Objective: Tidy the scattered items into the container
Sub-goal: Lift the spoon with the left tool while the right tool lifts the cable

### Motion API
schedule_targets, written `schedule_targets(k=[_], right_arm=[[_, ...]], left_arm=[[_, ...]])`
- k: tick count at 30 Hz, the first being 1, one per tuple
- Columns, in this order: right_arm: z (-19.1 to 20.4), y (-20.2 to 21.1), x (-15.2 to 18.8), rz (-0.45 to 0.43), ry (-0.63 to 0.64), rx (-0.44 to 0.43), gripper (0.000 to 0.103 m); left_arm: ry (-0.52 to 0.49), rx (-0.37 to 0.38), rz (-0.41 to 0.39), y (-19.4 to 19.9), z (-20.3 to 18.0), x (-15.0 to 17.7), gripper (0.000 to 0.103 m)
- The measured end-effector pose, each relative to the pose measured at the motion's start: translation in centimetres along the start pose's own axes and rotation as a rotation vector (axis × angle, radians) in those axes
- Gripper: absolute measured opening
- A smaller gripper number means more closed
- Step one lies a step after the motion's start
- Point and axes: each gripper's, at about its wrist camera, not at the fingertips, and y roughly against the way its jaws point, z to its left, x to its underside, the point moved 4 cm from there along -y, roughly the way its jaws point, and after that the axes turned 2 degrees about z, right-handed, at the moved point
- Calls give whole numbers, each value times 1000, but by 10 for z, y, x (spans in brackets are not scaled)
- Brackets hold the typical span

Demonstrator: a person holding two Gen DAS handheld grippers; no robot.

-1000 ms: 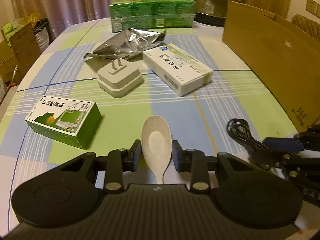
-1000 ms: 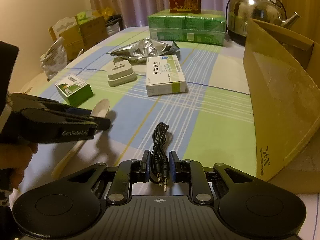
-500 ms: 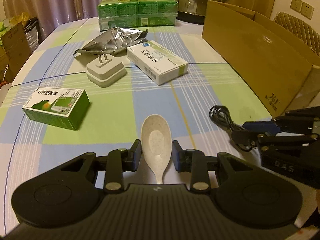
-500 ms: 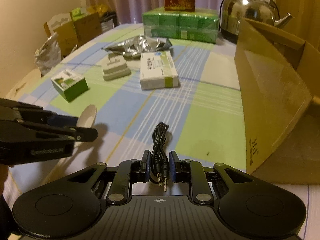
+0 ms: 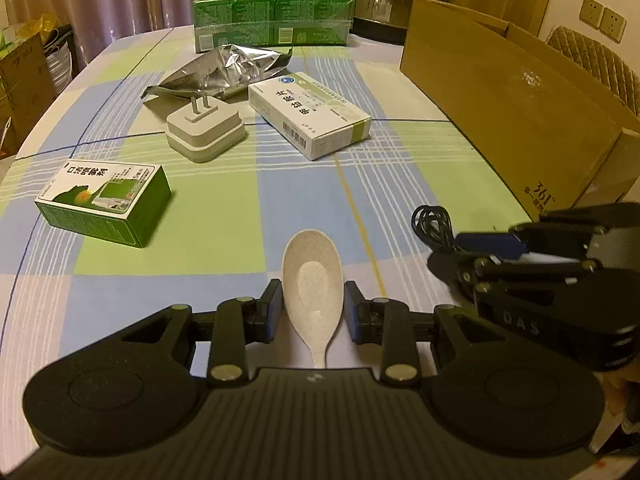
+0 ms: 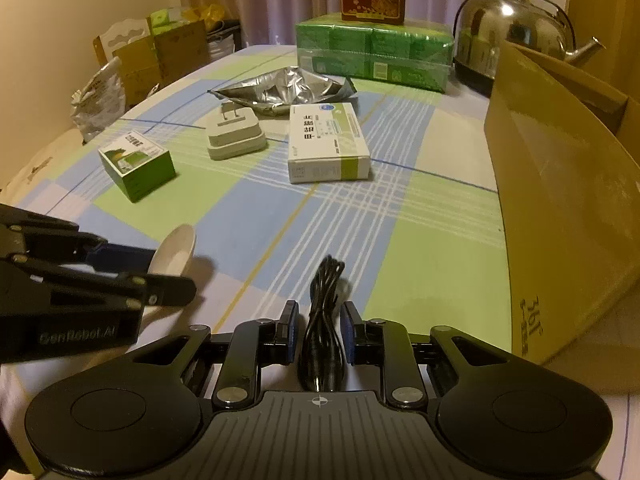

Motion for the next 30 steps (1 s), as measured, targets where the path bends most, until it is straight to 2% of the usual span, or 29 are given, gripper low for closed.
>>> schedule_targets(k=[2,3,5,30], right_arm=[[1,-1,-1,0,14,13,18],[1,0,-1,0,15,19,11],[1,6,-1,-11,8,22,10],[0,120,5,-172,-68,86,10]], left_arm=[[-2,3,3,0,0,0,27],[-5,5,4,0,0,0,27],[-11,6,3,2,0,0,27],[-76,3,-104,82,-30,-3,27]])
